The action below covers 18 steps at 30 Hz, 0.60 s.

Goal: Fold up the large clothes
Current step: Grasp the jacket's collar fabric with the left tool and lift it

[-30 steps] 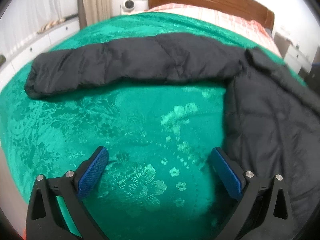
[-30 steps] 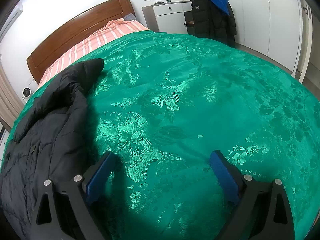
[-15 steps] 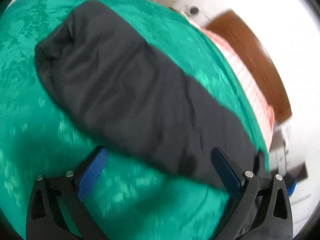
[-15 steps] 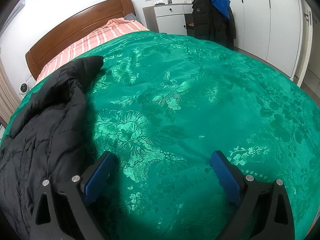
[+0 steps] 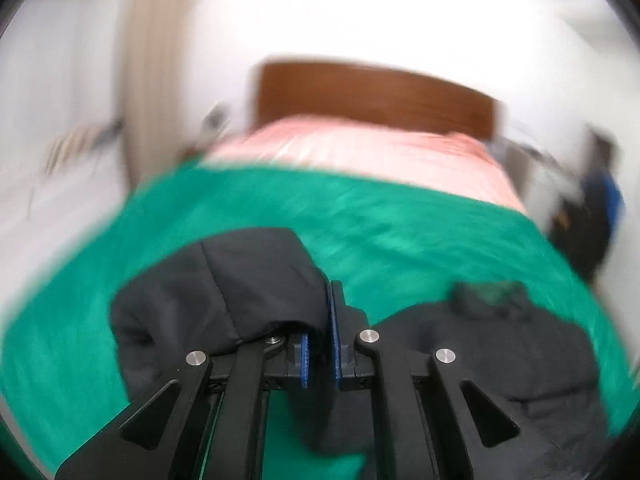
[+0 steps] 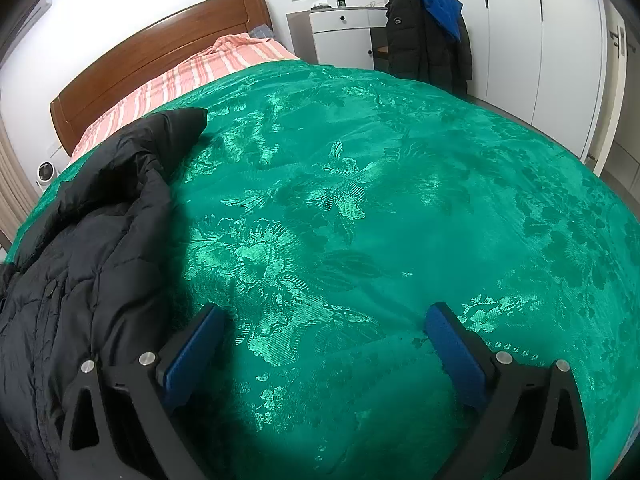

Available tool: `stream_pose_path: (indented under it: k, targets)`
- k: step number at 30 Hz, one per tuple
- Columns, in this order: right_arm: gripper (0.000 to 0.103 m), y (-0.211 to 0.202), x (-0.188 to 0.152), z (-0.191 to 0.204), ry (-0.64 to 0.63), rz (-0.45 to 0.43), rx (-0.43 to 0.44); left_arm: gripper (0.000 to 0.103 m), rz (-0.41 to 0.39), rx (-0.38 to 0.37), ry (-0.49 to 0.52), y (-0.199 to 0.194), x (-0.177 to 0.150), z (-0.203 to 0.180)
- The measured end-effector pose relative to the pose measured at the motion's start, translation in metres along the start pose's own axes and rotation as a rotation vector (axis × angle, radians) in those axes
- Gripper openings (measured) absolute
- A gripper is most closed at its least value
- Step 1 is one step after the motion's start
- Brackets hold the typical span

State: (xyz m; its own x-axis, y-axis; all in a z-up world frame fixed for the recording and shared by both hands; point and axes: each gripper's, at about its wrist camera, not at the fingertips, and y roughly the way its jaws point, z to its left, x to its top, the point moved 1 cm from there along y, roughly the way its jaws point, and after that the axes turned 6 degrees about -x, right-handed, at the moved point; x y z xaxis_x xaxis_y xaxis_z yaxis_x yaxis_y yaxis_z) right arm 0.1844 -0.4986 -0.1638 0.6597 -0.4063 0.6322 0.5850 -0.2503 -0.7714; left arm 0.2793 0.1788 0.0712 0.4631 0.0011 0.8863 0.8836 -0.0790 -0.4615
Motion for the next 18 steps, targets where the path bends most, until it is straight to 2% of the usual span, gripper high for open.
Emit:
stream_pose_path:
  k: [3,5,6,7,8,9,10,11,13,15,18]
  targets:
    - [0.101,0.001,0.0,0.001,0.001,0.0,0.001,0.008,-0.027,-0.071,0.285,0.008,0.014,-0.111]
    - [0.101,0.001,0.0,0.001,0.001,0.0,0.003,0.023,0.029,-0.135,0.49,0.031,-0.01,-0.197]
    - [0.101,0.002,0.0,0.001,0.001,0.0,0.004,0.037,0.061,-0.153,0.551,0.042,-0.022,-0.222]
    - [0.101,0.001,0.0,0.001,0.001,0.0,0.004,0.077,0.123,-0.175,0.641,0.057,-0.048,-0.256]
    - [0.101,0.001,0.0,0.001,0.002,0.0,0.005,0.098,0.178,-0.185,0.721,0.069,-0.074,-0.28]
    - [0.101,0.001,0.0,0.001,0.003,0.0,0.008,0.096,0.237,-0.199,0.846,0.081,-0.111,-0.307]
    - [0.101,0.001,0.0,0.0,0.004,-0.001,0.011,0.089,0.271,-0.199,0.938,0.086,-0.14,-0.321]
    - [0.101,0.0,0.0,0.0,0.004,-0.001,0.013,0.087,0.292,-0.194,0.977,0.086,-0.155,-0.328]
    - [0.101,-0.001,-0.001,-0.002,0.006,0.0,0.02,0.087,0.342,-0.203,0.966,0.086,-0.175,-0.325]
    - [0.101,-0.001,-0.001,-0.003,0.009,0.002,0.025,0.087,0.375,-0.203,0.873,0.085,-0.169,-0.307]
    - [0.101,0.0,0.0,-0.002,0.003,0.007,0.022,0.096,0.371,-0.182,0.691,0.07,-0.145,-0.257]
